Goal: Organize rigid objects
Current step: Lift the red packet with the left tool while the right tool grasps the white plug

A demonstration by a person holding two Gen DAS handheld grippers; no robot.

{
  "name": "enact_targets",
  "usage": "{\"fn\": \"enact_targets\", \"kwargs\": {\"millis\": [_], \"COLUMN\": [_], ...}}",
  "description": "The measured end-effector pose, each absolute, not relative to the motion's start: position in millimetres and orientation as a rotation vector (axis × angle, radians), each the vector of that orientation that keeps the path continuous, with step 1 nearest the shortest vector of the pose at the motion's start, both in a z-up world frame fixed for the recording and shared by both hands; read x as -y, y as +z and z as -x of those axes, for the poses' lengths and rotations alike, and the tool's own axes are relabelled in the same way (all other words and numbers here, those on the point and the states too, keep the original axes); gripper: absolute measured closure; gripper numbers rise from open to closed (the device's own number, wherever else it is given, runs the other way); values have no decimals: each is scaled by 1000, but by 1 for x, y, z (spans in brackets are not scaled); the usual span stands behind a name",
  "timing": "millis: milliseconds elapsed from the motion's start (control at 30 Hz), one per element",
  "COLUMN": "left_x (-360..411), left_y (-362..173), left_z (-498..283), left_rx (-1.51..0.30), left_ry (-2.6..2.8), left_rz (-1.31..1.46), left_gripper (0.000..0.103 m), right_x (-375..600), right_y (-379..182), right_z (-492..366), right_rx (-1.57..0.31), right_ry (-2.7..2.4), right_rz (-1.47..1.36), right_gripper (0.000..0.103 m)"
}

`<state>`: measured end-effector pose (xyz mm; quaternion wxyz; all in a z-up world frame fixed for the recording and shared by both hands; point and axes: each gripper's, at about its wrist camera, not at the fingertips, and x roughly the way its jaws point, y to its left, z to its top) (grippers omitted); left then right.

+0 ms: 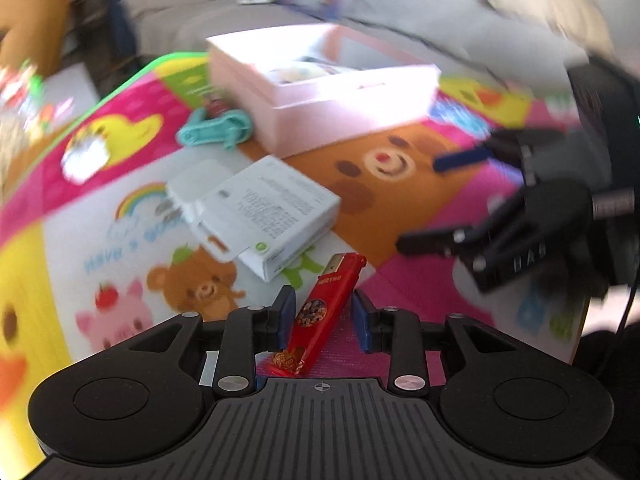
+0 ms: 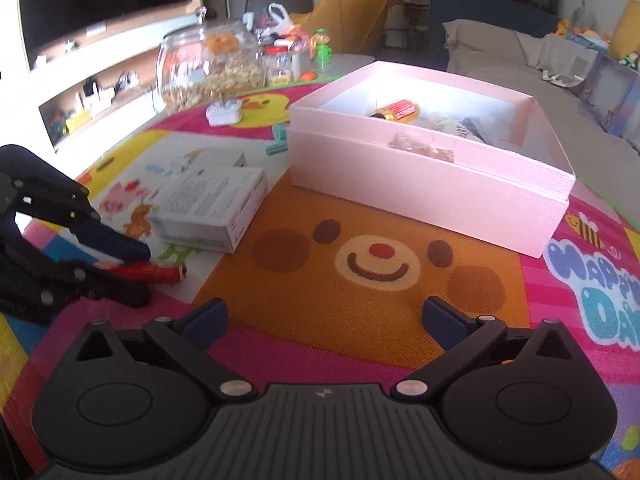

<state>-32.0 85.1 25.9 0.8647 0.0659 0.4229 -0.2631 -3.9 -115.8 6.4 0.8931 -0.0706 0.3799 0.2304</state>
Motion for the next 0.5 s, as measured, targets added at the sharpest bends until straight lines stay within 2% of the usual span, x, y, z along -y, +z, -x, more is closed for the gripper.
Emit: {"fn": "enact_targets", "kwargs": {"millis": [100, 167, 200, 233, 300, 500], "left_x": [-83, -86, -91, -97, -114, -163], "left_y": [24, 23, 23, 23, 25, 25], "left_z": [41, 45, 46, 48, 52, 61], "left_rx": [-832, -816, -815, -816, -810, -695], "left_ry": [-552, -515, -495, -481, -438, -235], "left_rz": [-173, -150, -131, -102, -34, 114], "left_gripper": [70, 85, 89, 89, 89, 90], "right_x": [113, 113, 112, 111, 104, 53], "right_y": [7, 8, 9, 10, 19, 78], "right_z": [3, 3, 3, 2, 1, -21], "right_rx": [-797, -798, -801, -807, -800, -596], "right_ry": [471, 475, 475, 478, 507, 574], "right_rz": [160, 166, 171, 176, 200, 244], "right_gripper": [0, 0, 0, 2, 16, 17]}}
